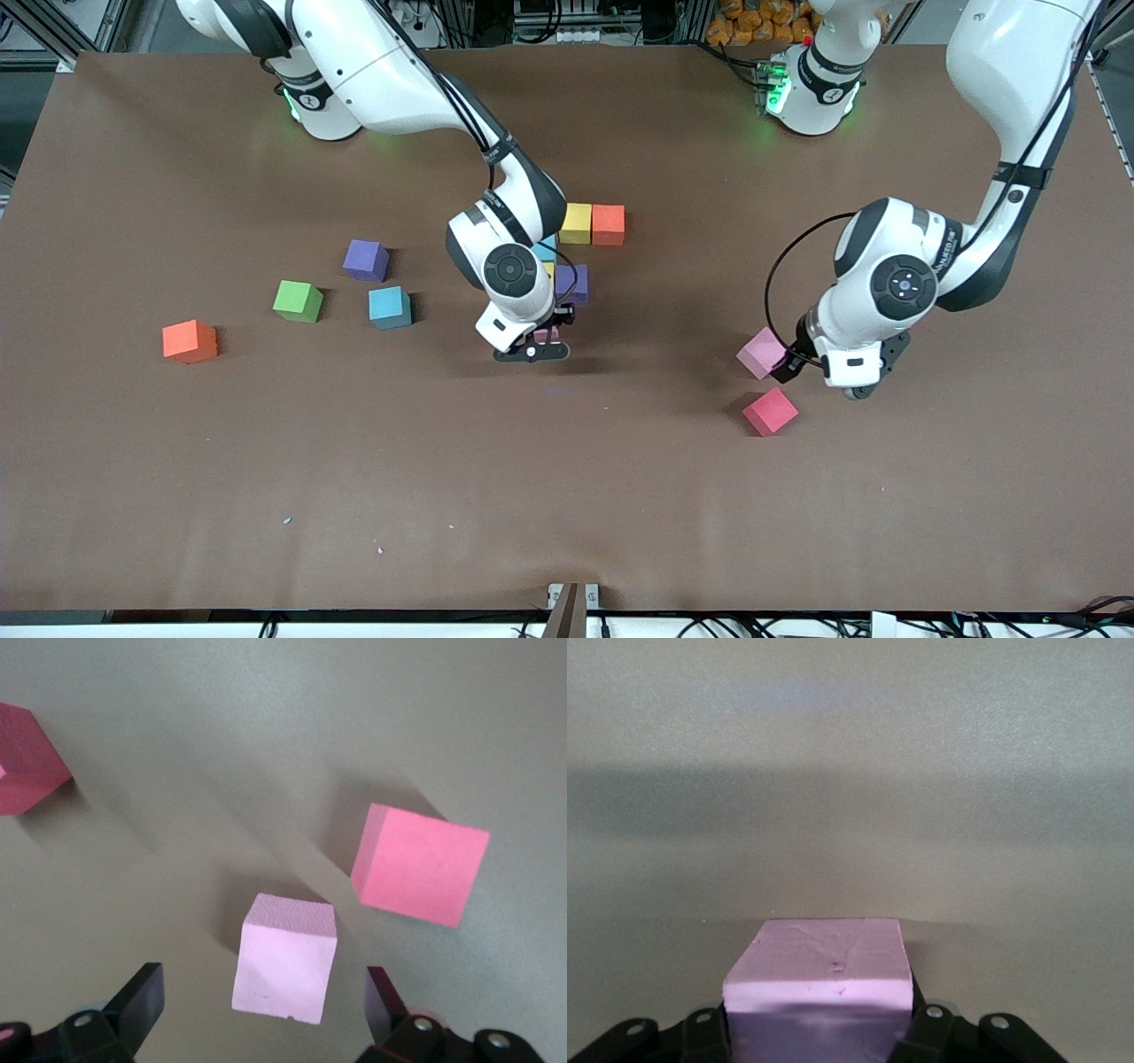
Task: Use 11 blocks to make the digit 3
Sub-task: 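Grasp the light pink cube with the left gripper while the right gripper lowers pink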
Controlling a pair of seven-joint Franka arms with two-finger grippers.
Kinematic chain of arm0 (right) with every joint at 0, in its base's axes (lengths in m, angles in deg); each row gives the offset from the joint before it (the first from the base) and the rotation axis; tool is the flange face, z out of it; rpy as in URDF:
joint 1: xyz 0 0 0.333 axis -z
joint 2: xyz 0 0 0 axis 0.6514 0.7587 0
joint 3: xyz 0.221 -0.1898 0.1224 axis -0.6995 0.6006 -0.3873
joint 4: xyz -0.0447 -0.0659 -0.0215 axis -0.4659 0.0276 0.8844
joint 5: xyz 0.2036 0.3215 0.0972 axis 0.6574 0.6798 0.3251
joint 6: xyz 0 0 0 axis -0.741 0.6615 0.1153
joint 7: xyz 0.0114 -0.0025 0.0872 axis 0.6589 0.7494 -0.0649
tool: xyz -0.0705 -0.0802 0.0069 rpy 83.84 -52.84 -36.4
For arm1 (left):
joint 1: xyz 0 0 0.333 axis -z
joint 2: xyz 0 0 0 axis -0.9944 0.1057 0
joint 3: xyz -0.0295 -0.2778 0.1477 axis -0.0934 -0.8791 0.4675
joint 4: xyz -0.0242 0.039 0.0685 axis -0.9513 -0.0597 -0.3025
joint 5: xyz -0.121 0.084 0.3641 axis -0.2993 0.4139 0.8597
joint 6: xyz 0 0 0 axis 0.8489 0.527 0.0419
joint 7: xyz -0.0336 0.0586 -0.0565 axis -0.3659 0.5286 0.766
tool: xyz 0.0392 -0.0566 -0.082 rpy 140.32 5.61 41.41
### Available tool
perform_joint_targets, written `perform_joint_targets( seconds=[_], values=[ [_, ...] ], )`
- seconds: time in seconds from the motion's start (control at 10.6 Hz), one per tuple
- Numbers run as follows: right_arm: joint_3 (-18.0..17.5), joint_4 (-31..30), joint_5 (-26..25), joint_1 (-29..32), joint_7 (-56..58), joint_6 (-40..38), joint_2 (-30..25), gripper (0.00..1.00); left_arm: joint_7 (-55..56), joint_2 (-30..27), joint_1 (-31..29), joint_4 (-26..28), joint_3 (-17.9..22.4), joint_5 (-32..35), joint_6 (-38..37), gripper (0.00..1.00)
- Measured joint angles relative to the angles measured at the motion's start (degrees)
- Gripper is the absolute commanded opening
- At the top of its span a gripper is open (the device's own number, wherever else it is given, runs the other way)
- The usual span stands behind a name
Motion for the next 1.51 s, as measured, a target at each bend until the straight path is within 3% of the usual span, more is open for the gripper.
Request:
perform_joint_targets(
  seconds=[1.13, 1.23, 1.42, 1.51],
  values=[
    [0.0, -1.1, 0.0, -0.4, 0.0, 0.2, -0.5, 0.16, 1.1, 8.2, 0.4, -0.9, -0.2, 1.1, 5.6, 1.0],
    [0.0, -1.2, 0.0, -0.4, 0.0, 0.3, -0.6, 0.24, 1.5, 8.3, 0.4, -0.9, -0.2, 1.3, 5.6, 1.0],
    [0.0, -1.5, 0.0, -0.5, 0.0, 0.3, -0.8, 1.0, 1.6, 8.3, 0.4, -0.8, -0.2, 1.4, 5.6, 1.0],
    [0.0, -1.6, 0.0, -0.5, 0.0, 0.3, -0.8, 1.0, 1.6, 8.5, 0.4, -0.8, -0.2, 1.4, 5.6, 1.0]
  ],
)
